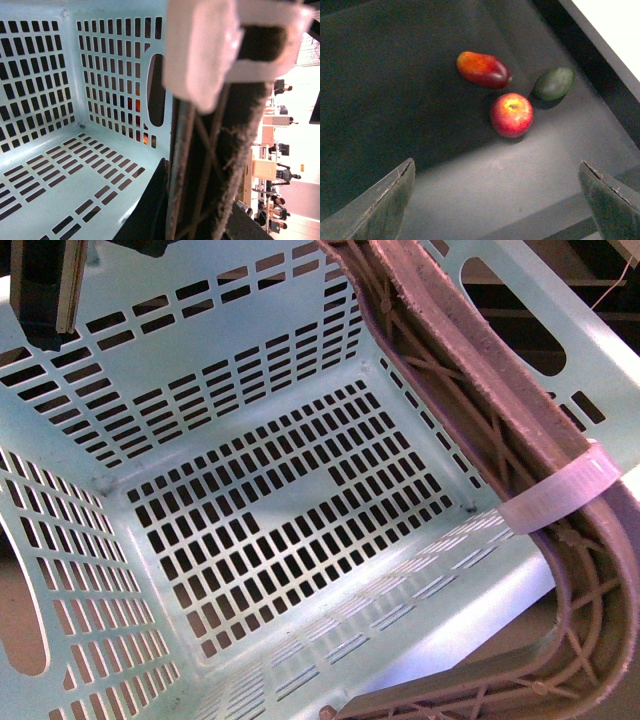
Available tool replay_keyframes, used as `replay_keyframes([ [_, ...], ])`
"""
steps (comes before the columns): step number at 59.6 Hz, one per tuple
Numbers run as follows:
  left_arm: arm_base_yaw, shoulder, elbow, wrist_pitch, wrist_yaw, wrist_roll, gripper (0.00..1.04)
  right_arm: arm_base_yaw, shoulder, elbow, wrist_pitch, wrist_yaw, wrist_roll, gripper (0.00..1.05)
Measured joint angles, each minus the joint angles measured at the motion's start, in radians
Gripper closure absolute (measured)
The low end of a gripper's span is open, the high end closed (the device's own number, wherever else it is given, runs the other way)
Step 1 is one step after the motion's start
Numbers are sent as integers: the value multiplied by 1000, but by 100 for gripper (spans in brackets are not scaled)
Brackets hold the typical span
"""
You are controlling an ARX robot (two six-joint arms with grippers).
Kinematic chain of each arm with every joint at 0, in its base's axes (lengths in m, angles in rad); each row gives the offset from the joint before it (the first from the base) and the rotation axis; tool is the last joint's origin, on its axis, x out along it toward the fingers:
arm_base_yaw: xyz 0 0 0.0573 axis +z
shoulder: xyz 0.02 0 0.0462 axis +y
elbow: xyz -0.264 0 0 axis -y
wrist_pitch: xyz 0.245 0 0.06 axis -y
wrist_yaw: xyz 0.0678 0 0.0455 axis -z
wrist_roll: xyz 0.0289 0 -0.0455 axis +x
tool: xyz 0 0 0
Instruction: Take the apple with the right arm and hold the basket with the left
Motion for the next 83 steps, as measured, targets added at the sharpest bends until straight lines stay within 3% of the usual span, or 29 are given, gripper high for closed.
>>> replay_keyframes([
  [3,0,0,0,0,0,0,96,-42,175,34,124,-5,-34,9],
  [11,0,0,0,0,0,0,96,-105,491,109,282,-44,-55,9],
  [27,0,0,0,0,0,0,96,-123,883,243,385,-66,-6,9],
  [42,0,0,0,0,-1,0,96,-93,1104,384,408,-58,65,9],
  [79,0,0,0,0,0,0,97,-121,1344,714,317,-62,129,9],
  [83,0,0,0,0,0,0,97,-120,1353,714,318,-71,130,15],
])
